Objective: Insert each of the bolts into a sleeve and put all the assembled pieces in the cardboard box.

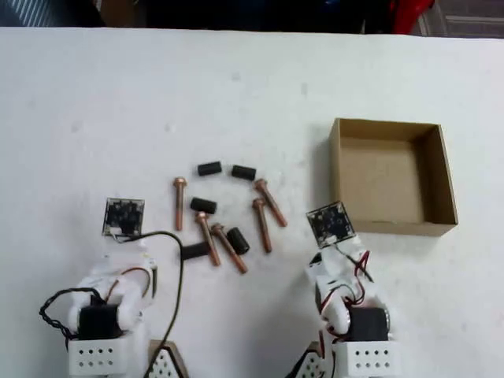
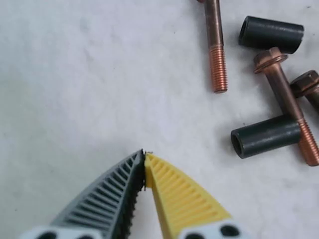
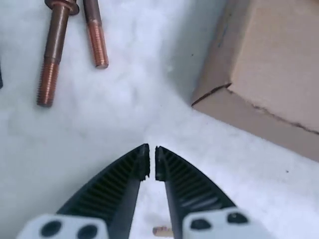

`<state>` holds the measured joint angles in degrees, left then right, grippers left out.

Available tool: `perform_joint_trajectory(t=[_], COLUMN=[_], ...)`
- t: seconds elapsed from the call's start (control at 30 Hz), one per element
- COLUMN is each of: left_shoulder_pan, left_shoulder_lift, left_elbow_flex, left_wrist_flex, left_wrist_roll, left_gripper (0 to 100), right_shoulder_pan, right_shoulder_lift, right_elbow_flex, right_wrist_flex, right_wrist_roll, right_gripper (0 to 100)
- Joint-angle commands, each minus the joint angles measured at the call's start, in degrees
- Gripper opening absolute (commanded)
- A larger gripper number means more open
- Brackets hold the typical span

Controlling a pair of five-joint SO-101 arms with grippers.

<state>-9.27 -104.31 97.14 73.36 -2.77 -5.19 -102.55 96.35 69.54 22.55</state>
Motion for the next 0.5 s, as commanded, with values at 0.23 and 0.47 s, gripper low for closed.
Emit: perform_joint_trajectory(t=[0.23,0.47], left_shoulder_pan=[0.40,0.40], left_shoulder_lift=[-0.31,-0.31], left_elbow_flex=[-0.18,-0.18], left_wrist_flex=[0.26,0.26], left_wrist_roll=[0.35,0.35], left_gripper=[2,2], right_shoulder_pan=[-1.01,-0.84], right_shoulder_lift=[-0.48,-0.66], right_elbow_flex=[0.53,0.53], right_wrist_flex=[2.95,2.24], right_wrist_roll=[0.44,-7.21], right_gripper=[1.8,1.8])
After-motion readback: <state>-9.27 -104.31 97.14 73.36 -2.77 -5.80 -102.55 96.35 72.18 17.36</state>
